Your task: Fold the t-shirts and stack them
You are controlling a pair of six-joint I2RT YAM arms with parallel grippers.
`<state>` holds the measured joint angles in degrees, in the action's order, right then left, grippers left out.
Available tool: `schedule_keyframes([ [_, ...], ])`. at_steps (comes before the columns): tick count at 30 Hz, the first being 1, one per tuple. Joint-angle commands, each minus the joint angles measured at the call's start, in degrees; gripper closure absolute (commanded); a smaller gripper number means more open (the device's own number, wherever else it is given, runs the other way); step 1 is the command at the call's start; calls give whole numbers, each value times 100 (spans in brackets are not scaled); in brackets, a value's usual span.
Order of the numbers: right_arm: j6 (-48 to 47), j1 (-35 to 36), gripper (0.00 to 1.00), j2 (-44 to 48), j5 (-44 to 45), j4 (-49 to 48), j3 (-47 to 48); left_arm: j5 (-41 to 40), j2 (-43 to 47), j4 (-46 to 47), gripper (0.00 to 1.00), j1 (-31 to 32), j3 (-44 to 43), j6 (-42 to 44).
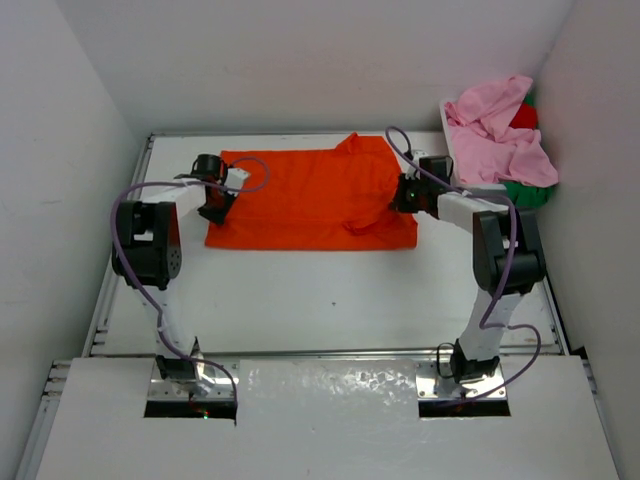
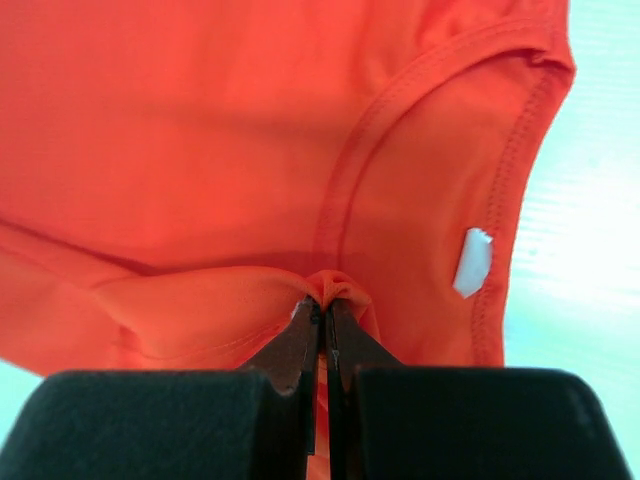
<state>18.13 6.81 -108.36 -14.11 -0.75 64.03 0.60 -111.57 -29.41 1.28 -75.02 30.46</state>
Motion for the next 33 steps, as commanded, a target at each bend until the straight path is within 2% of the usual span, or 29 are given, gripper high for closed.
schedule_keyframes([
  [1, -90, -57, 100, -185, 417, -48, 434, -251, -40, 199, 95, -75, -354, -286],
  [2, -108, -66, 99, -351, 461, -13, 504, -314, -66, 190, 89, -75, -399, -330],
  [4, -169, -66, 93, -528, 514, 57, 680, -350, -128, 111, 84, -128, -591, -470],
  [5, -222, -74, 90, -616, 575, 301, 925, -341, -128, 32, 77, -128, -645, -531],
  [7, -266, -83, 84, -809, 646, 514, 1172, -341, -93, -29, 69, -356, -863, -690],
  [8, -301, -101, 78, -827, 698, 724, 1391, -350, -76, -99, 56, -435, -943, -777],
  [9, -319, -109, 73, -793, 838, 795, 1471, -341, -58, -144, 50, -636, -1040, -830],
  [13, -398, -162, 56, -390, 1156, 1120, 1665, -166, -49, -407, 48, -1234, -1505, -1050],
  [15, -389, -224, 52, -56, 1112, 1419, 1700, 244, -23, -609, 50, -1515, -1594, -1077],
  [17, -345, -224, 45, 217, 1051, 1682, 1534, 931, 160, -847, 52, -1552, -1411, -920],
  [19, -267, -224, 41, 585, 841, 1841, 1184, 1736, 311, -969, 48, -1464, -886, -779],
  [21, -222, -233, 32, 762, 743, 2052, 902, 1899, 346, -1049, 46, -1315, -594, -664],
  [24, -117, -268, 25, 1026, 655, 2115, 331, 2005, 224, -997, 43, -1279, -198, -681],
  [28, 15, -347, 22, 957, 471, 1895, -136, 2049, -66, -935, 41, -1279, -302, -787],
  [33, 287, -434, 23, 342, 171, 1763, -145, 2259, -515, -1014, 40, -1209, -461, -884],
])
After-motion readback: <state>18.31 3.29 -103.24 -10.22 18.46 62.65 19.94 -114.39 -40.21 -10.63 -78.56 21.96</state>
